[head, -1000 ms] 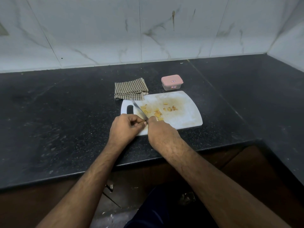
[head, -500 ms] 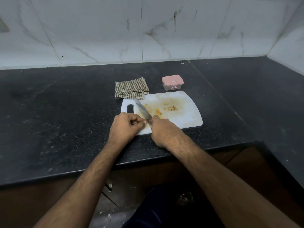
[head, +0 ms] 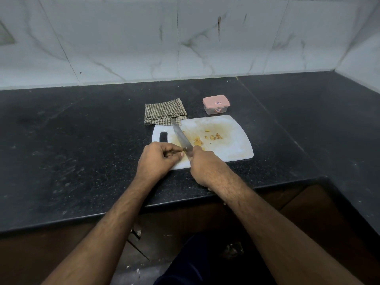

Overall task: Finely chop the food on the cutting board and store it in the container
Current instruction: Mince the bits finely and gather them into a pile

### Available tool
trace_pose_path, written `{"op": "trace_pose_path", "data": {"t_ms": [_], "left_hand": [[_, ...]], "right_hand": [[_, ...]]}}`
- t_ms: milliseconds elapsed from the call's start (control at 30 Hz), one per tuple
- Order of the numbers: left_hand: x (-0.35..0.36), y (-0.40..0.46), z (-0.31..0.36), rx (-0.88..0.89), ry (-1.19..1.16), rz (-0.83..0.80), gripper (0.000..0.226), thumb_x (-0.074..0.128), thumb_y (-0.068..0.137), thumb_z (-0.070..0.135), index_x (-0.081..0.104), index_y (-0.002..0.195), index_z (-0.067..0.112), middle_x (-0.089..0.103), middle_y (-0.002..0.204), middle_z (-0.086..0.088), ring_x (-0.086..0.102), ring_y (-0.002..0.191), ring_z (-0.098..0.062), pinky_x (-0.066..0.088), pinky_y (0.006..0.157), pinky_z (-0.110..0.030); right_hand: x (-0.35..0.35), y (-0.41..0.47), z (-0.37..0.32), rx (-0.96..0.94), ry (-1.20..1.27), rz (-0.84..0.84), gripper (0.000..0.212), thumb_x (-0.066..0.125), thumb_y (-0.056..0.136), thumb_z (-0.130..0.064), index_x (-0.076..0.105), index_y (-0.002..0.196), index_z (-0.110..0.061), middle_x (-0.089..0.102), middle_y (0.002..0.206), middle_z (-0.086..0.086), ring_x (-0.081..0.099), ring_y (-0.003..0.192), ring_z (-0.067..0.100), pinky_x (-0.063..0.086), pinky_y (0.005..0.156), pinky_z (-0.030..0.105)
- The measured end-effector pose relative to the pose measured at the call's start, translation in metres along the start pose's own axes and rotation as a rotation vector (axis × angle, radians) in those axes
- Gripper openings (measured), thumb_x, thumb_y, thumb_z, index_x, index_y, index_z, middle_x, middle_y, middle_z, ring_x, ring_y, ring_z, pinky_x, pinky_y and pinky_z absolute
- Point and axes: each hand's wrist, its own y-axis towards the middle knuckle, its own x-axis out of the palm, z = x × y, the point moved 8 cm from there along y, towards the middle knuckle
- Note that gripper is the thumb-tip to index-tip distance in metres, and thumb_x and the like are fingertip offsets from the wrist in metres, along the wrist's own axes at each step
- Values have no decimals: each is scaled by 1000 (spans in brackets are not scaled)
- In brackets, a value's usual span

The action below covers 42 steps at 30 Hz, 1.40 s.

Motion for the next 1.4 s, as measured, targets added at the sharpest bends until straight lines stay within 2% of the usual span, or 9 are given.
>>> {"op": "trace_pose_path", "data": {"t_ms": [133, 267, 433, 600, 800, 1033, 1100, 1233, 1400], "left_hand": [[0, 0, -1, 2, 1, 4, 6, 83, 85, 31, 79, 89, 34, 64, 58, 2, 54, 55, -10, 59, 68, -42], [-1, 0, 3, 15, 29, 11, 7, 82, 85, 30, 75, 84, 32, 54, 54, 10, 47, 52, -3, 47, 59, -29], [-2, -2, 10, 55, 112, 25, 5, 79, 87, 33, 74, 88, 32, 55, 55, 9, 46, 51, -4, 37, 55, -23], [0, -1, 7, 44, 126, 17, 8, 79, 87, 35, 77, 95, 35, 55, 53, 9, 49, 52, -5, 40, 58, -23], [-1, -1, 8, 43, 127, 14, 4, 78, 87, 34, 77, 91, 35, 54, 53, 11, 50, 53, -4, 39, 58, -23], [-1, -2, 8, 52, 132, 23, 3, 78, 88, 33, 75, 89, 33, 50, 52, 12, 45, 50, -4, 35, 56, -22], [-2, -2, 9, 53, 139, 29, 3, 78, 88, 33, 75, 89, 33, 50, 52, 11, 46, 51, -4, 35, 56, -22], [-2, -2, 8, 46, 133, 37, 5, 78, 87, 31, 73, 86, 32, 52, 54, 10, 48, 53, -6, 37, 58, -24], [-2, -2, 8, 37, 125, 32, 6, 79, 88, 32, 74, 83, 31, 54, 55, 9, 48, 52, -5, 35, 56, -24]], "right_hand": [[0, 1, 0, -34, -16, 11, 31, 50, 103, -16, 42, 132, -16, 56, 89, 2, 61, 83, 19, 47, 63, 32], [-1, 1, -1, -50, -29, 34, 29, 49, 103, -16, 42, 131, -17, 53, 85, 0, 59, 80, 18, 47, 63, 32], [2, -1, 1, -31, 3, 37, 32, 51, 101, -13, 41, 131, -17, 53, 84, 0, 59, 78, 17, 45, 61, 32], [4, -1, 5, -5, 82, 44, 29, 49, 103, -19, 41, 131, -17, 56, 91, 1, 60, 81, 17, 39, 53, 28], [4, -3, 6, -20, 80, 70, 28, 48, 104, -19, 41, 131, -16, 52, 82, -2, 55, 70, 12, 36, 49, 26], [3, -5, 5, -23, 74, 82, 26, 47, 105, -21, 42, 130, -17, 51, 80, -3, 52, 67, 10, 34, 48, 25], [2, -6, 4, -29, 66, 88, 25, 47, 104, -20, 41, 129, -17, 51, 80, -3, 53, 68, 11, 36, 50, 26], [1, -11, -2, -66, 3, 119, 27, 44, 101, -13, 40, 127, -18, 49, 78, -2, 59, 77, 19, 48, 64, 35], [-2, -13, -8, -90, -33, 125, 31, 44, 99, -7, 40, 128, -17, 46, 80, -1, 58, 80, 20, 49, 67, 35]]}}
